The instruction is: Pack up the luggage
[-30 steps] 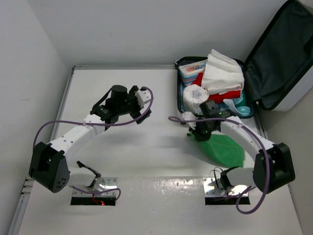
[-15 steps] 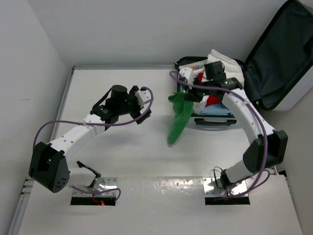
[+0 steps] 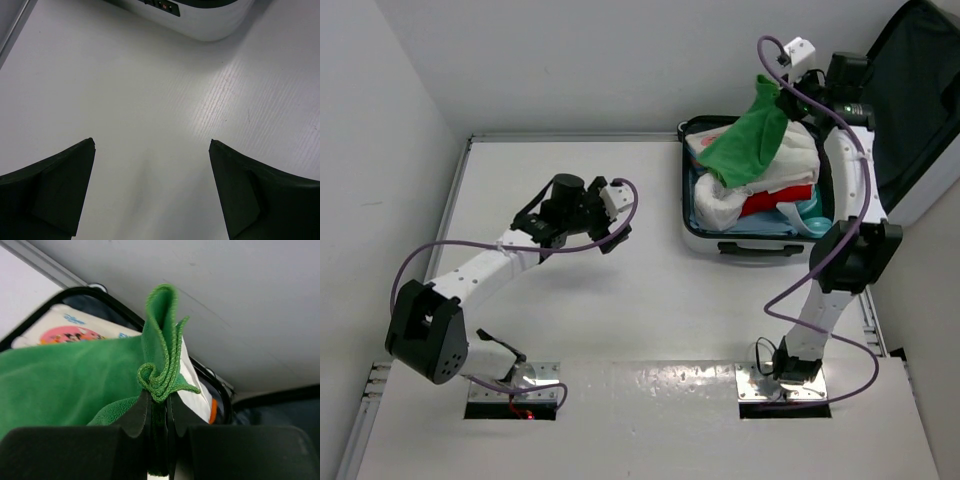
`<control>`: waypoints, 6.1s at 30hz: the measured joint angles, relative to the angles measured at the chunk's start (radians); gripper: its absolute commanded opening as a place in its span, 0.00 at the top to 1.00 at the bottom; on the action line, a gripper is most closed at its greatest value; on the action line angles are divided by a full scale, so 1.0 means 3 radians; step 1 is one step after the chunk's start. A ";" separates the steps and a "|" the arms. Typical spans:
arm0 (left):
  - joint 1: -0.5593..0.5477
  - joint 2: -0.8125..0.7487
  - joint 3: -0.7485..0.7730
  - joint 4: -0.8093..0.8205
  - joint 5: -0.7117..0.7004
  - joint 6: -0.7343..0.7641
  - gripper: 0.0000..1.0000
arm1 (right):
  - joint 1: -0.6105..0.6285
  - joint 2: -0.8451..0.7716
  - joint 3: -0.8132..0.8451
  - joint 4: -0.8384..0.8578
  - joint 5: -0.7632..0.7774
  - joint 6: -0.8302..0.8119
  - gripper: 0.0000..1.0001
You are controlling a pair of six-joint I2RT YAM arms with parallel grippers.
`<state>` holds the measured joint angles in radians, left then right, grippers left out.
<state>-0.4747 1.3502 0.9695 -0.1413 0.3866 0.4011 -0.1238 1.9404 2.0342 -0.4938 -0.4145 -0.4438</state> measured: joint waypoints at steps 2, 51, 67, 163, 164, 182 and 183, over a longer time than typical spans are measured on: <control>0.0006 0.0014 0.0000 0.0004 0.0001 0.0018 0.03 | -0.0069 -0.0001 -0.0023 0.0005 0.0038 -0.0051 1.00; 0.0142 0.0351 0.0487 -0.0174 -0.0029 -0.0071 0.02 | -0.1058 0.0394 0.0626 0.1966 0.2504 -0.3015 0.57; 0.0385 0.0432 0.0532 -0.0179 -0.0112 -0.0328 0.02 | -0.0431 -0.0940 -0.0851 0.1485 0.2506 -0.2505 1.00; -0.1878 0.3680 0.3223 0.0622 0.0282 0.0800 0.45 | -0.3183 -0.2799 -0.2725 -0.1461 -0.1933 0.0828 0.50; -0.1878 0.3679 0.3223 0.0627 0.0284 0.0796 0.45 | -0.3183 -0.2797 -0.2728 -0.1481 -0.1933 0.0797 0.50; -0.1818 0.3253 0.2800 0.0795 0.0214 0.0819 0.45 | -0.3183 -0.2809 -0.3002 -0.1361 -0.1934 0.0791 0.50; -0.1818 0.3254 0.2817 0.0796 0.0200 0.0820 0.45 | -0.3183 -0.2809 -0.3002 -0.1362 -0.1934 0.0783 0.50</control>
<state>-1.0203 2.3264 1.8145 0.0975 0.4465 0.6472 -1.0786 1.0977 1.1336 -0.9024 -0.9947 -0.2089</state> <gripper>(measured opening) 0.548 0.501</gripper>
